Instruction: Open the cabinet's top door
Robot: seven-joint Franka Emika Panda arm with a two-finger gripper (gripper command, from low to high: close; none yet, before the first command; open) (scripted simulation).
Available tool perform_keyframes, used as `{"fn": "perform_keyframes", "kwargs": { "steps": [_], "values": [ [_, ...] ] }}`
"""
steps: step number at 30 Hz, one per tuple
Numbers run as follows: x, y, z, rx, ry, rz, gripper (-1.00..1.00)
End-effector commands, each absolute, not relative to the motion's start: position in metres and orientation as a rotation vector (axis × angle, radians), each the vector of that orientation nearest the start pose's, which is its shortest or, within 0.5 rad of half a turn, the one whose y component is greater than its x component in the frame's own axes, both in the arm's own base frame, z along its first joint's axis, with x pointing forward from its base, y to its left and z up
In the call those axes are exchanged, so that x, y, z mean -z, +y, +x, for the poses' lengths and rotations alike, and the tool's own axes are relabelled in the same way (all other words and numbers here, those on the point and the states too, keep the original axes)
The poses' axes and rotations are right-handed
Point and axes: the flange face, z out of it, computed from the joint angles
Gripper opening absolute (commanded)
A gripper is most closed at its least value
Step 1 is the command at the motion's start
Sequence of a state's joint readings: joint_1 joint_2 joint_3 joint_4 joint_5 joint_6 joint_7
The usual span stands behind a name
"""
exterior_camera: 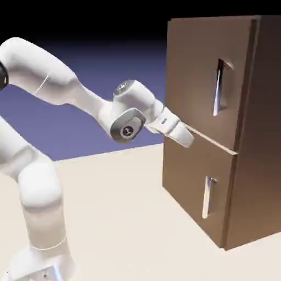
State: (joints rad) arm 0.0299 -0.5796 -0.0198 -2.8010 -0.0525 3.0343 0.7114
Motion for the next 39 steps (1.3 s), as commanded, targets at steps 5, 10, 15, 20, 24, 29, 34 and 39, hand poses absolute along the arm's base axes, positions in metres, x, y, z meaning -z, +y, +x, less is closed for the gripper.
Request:
{"fn": "perform_keyframes", "kwargs": {
  "steps": [5,10,15,20,24,29,34,39],
  "values": [
    [-0.496,0.019,0.388,1.245,0.459,-2.659,0.00],
    [-0.524,0.026,0.384,1.409,0.052,-2.748,0.00],
    [-0.547,0.029,0.377,1.569,-0.362,-2.793,0.00],
    [-0.567,0.027,0.370,1.718,-0.783,-2.796,0.00],
    [-0.579,0.023,0.365,1.827,-1.123,-2.768,0.00],
    [-0.591,0.013,0.359,1.943,-1.553,-2.698,0.00],
    [-0.598,0.000,0.356,2.028,-1.991,-2.588,0.00],
    [-0.601,-0.017,0.356,2.071,-2.438,-2.434,0.00]
  ]
}}
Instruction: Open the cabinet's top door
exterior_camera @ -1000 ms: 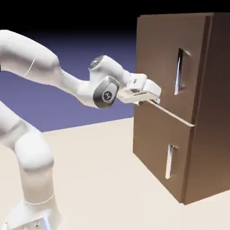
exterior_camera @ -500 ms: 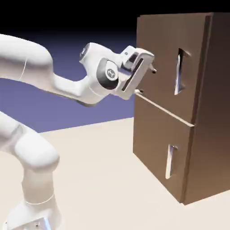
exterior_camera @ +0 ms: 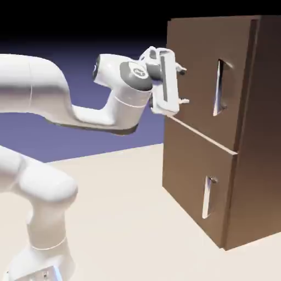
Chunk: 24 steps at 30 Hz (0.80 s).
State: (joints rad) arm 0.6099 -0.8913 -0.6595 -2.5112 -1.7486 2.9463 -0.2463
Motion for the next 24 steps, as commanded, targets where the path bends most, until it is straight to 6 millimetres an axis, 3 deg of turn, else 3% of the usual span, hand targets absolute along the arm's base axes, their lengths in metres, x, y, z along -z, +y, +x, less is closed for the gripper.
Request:
{"fn": "perform_keyframes", "kwargs": {
  "steps": [1,16,18,23,24],
  "values": [
    [-0.601,-0.020,0.356,-1.139,1.390,1.318,0.00],
    [-0.577,-0.083,0.378,-0.659,1.499,0.595,0.00],
    [-0.576,-0.085,0.379,-0.648,1.499,0.582,0.00],
    [-0.576,-0.082,0.429,-0.648,1.499,0.582,0.00],
    [-0.576,-0.082,0.429,-0.648,1.499,0.582,0.00]
  ]
}}
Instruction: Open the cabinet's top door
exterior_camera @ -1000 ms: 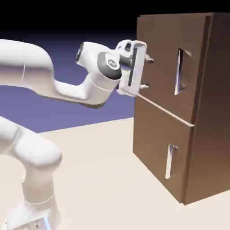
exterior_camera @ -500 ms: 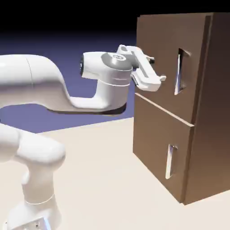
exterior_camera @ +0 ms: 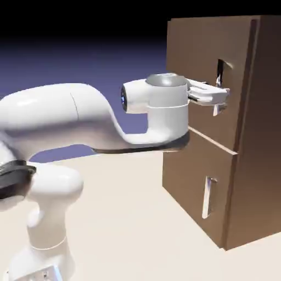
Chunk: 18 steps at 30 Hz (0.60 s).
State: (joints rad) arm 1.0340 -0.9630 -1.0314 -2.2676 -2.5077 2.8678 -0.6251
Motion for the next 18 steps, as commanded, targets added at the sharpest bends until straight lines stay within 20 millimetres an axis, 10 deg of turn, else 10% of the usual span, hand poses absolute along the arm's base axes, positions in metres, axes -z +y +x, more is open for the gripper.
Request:
{"fn": "perform_keyframes", "kwargs": {
  "steps": [1,18],
  "values": [
    [-0.576,-0.082,0.429,-0.648,1.499,0.582,-1.00],
    [-0.576,-0.015,0.300,-0.378,1.354,0.820,-1.00]
  ]
}}
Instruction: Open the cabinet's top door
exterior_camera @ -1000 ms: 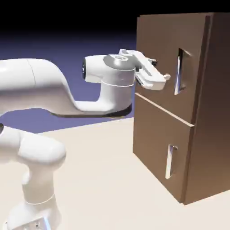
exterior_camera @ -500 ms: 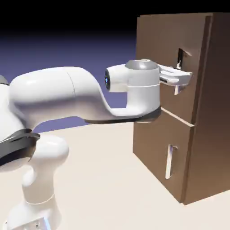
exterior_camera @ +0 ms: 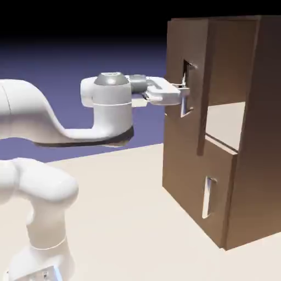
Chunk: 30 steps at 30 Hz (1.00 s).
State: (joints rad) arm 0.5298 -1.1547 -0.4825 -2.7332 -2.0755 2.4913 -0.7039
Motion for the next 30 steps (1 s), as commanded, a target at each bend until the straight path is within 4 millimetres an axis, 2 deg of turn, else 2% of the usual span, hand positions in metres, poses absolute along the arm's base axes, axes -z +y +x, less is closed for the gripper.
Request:
{"fn": "perform_keyframes", "kwargs": {
  "steps": [1,9,19,30],
  "values": [
    [-0.576,-0.009,0.293,-0.362,1.345,0.834,-1.00],
    [-0.576,0.036,0.246,-0.240,1.271,0.932,-1.00],
    [-0.576,0.095,0.201,-0.100,1.180,1.038,-1.00],
    [-0.576,0.181,0.160,0.078,1.055,1.165,-1.00]
  ]
}}
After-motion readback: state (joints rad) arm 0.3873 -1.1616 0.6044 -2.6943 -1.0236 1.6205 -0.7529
